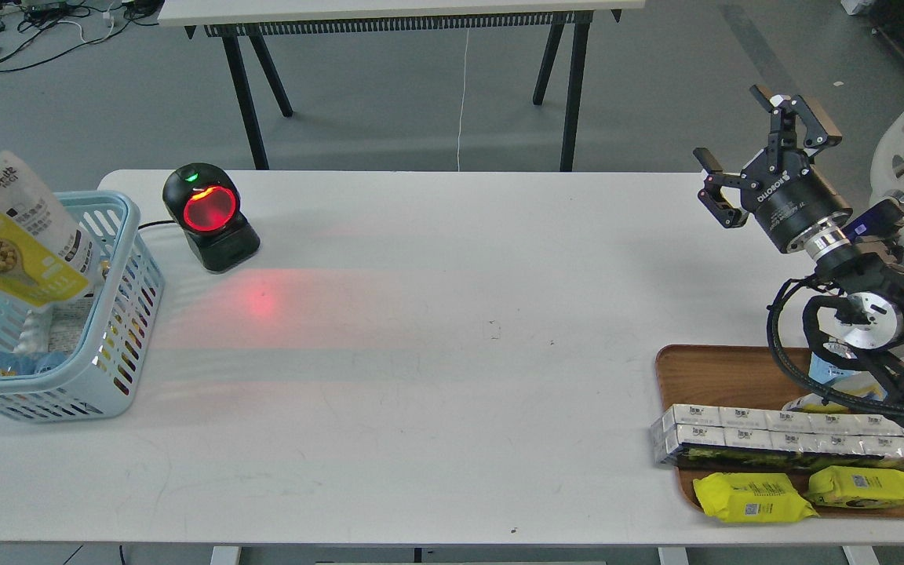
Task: Scan snack and place in basket
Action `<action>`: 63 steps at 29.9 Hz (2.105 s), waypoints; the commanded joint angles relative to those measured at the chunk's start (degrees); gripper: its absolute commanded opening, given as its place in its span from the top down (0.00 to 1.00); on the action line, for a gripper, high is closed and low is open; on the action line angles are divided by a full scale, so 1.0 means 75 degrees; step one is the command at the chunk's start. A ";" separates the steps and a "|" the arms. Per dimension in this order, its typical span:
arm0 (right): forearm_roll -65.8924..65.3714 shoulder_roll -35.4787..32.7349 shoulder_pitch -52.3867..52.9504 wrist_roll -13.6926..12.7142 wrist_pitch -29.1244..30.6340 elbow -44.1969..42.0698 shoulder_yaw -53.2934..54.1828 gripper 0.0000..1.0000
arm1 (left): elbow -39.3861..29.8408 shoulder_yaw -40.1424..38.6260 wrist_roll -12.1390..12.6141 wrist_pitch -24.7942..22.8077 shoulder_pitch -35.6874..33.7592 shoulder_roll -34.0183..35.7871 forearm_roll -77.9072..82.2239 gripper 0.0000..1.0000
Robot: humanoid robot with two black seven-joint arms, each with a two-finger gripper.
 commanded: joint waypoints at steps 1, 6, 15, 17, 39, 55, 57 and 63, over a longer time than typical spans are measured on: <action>0.0001 -0.0013 -0.0010 0.0000 0.0000 0.0012 0.0001 0.03 | 0.0108 -0.0466 -0.0001 -0.0024 0.0592 -0.0053 0.0000 1.00; 0.0001 -0.0024 -0.0010 0.0000 0.0000 0.0012 -0.0011 0.03 | 0.0178 -0.1204 -0.0001 -0.0176 0.1250 -0.0451 0.0000 0.94; 0.0001 -0.0071 -0.0010 0.0000 0.0000 0.0048 -0.0023 0.03 | 0.0319 -0.2504 -0.0001 -0.0429 0.1379 -0.0486 -0.0129 0.20; 0.0001 -0.0036 -0.0010 0.0000 0.0000 0.0059 -0.0023 0.03 | 0.0400 -0.3031 -0.0001 -0.0429 0.1589 -0.0545 -0.0164 0.06; -0.0011 0.0022 0.0201 0.0000 0.0000 0.0317 -0.0105 0.03 | 0.1549 -0.6806 -0.0001 -0.0429 0.2890 -0.1423 -0.8091 0.01; -0.0140 -0.0142 0.1396 0.0000 0.0000 0.0645 -0.0842 0.02 | 0.4373 -0.9829 -0.0001 -0.0429 0.5842 -0.4154 -1.2528 0.01; -0.0152 -0.0142 0.1420 0.0000 0.0000 0.0657 -0.0913 0.02 | 0.4385 -0.9901 -0.0001 -0.0429 0.6112 -0.4155 -1.2504 0.01; -0.0152 -0.0118 0.1420 0.0000 0.0000 0.0973 -0.0878 0.02 | 0.4374 -0.9854 -0.0001 -0.0429 0.6909 -0.3897 -1.2399 0.01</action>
